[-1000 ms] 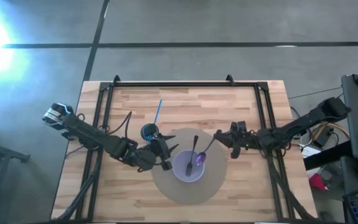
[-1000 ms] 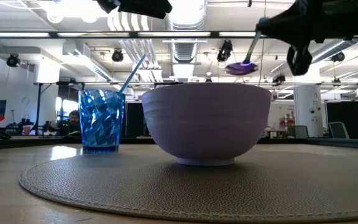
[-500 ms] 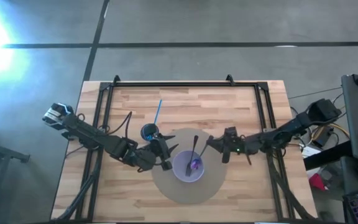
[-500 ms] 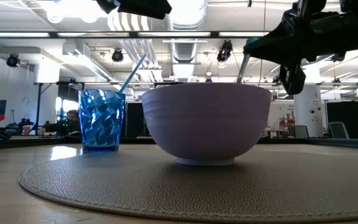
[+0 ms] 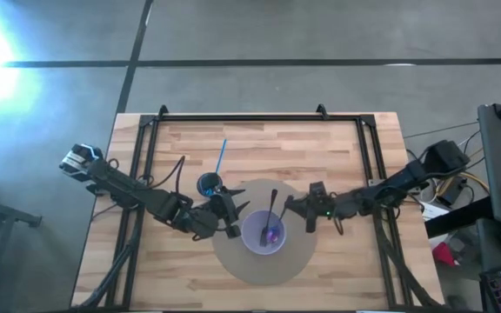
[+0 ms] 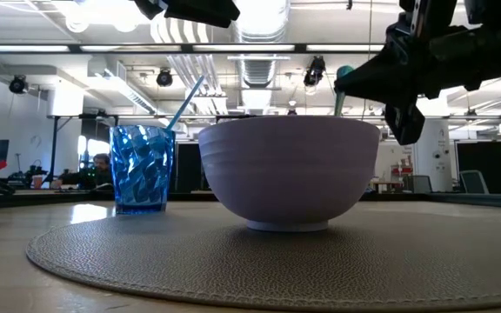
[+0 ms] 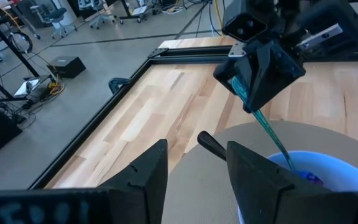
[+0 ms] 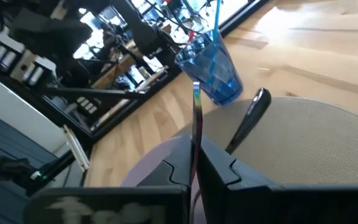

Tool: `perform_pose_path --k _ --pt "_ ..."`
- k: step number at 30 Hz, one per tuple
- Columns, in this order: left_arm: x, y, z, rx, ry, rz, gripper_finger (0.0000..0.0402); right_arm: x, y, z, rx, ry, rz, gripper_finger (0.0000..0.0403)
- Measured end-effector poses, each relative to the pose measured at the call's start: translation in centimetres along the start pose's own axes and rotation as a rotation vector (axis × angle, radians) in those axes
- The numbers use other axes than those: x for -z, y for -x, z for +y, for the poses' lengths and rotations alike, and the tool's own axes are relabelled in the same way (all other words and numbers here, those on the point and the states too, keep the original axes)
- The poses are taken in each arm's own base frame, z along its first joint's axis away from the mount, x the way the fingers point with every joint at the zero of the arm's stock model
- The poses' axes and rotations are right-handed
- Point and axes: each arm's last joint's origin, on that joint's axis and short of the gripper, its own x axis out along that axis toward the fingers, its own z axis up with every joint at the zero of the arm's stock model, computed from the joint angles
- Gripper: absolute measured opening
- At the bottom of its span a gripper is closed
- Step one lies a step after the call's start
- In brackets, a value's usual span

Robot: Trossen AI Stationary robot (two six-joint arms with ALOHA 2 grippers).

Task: Pick & Place Utensil
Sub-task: Put the blue spoon into the violet bowl

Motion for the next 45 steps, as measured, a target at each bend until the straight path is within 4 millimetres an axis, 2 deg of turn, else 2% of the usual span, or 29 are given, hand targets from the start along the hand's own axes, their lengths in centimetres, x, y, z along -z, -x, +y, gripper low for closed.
perform_pose_path --k 22,45 --pt "0.0 0.0 0.0 0.001 0.000 0.000 0.0159 1.3 -0.6 -0.9 0.057 0.079 0.034 0.0010" --pt "0.0 0.0 0.0 0.001 0.000 0.000 0.0159 1.1 -0.3 -0.9 0.071 0.097 0.060 0.0104"
